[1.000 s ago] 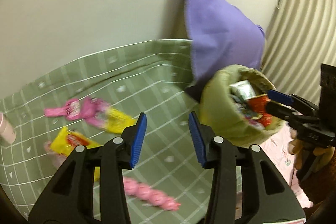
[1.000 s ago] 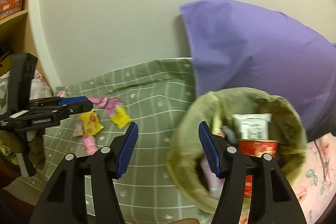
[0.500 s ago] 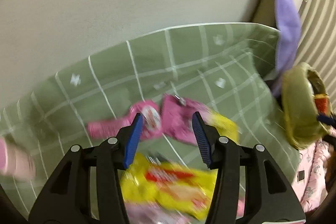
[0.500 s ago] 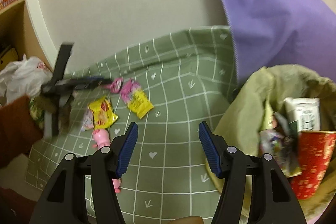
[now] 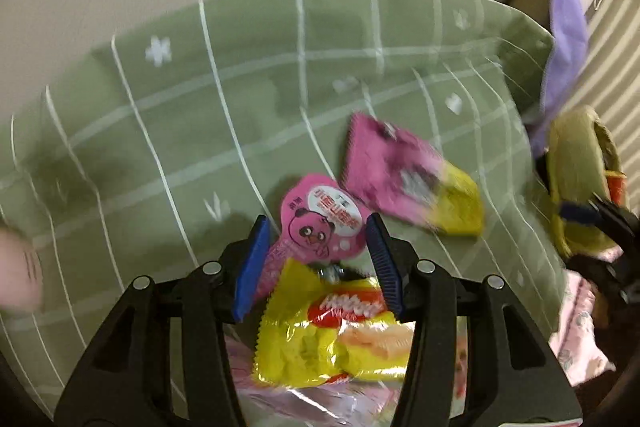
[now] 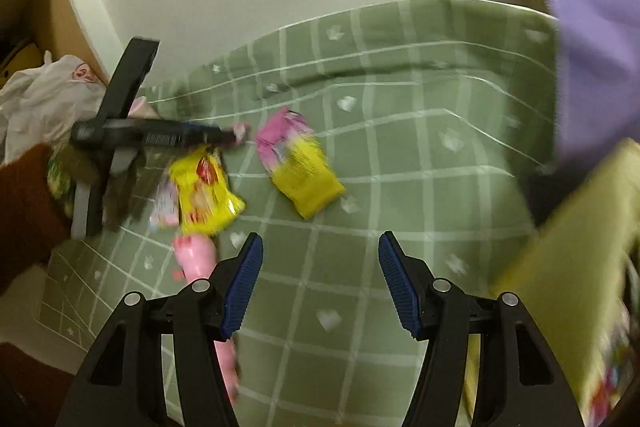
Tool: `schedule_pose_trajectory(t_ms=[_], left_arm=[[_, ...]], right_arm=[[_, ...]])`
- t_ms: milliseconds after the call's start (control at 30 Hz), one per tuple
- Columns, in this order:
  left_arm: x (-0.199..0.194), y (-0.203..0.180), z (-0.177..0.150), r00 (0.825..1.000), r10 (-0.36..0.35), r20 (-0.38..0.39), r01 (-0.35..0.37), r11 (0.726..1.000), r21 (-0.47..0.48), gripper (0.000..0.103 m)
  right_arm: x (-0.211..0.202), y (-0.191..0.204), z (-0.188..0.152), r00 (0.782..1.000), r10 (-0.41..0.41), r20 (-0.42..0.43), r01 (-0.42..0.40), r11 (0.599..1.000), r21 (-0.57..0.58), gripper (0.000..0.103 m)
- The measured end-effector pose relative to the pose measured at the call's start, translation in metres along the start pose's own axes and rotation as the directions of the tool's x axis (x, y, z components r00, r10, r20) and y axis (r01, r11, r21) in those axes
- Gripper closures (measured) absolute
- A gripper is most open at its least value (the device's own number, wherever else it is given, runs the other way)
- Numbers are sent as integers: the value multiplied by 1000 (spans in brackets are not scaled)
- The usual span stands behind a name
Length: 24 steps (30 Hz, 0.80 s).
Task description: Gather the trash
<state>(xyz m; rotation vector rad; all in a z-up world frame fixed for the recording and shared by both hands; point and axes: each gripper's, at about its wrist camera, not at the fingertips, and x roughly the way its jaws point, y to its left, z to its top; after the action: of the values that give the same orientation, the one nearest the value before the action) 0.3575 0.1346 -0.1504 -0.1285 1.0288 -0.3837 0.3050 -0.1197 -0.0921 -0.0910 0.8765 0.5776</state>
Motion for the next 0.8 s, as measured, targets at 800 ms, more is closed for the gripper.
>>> schedule_pose_trajectory(t_ms=[800], left_arm=[[-51, 32, -16, 995, 13, 103, 8, 980, -197, 57]], right_arm=[[26, -3, -23, 997, -22, -79, 25, 999, 39, 79]])
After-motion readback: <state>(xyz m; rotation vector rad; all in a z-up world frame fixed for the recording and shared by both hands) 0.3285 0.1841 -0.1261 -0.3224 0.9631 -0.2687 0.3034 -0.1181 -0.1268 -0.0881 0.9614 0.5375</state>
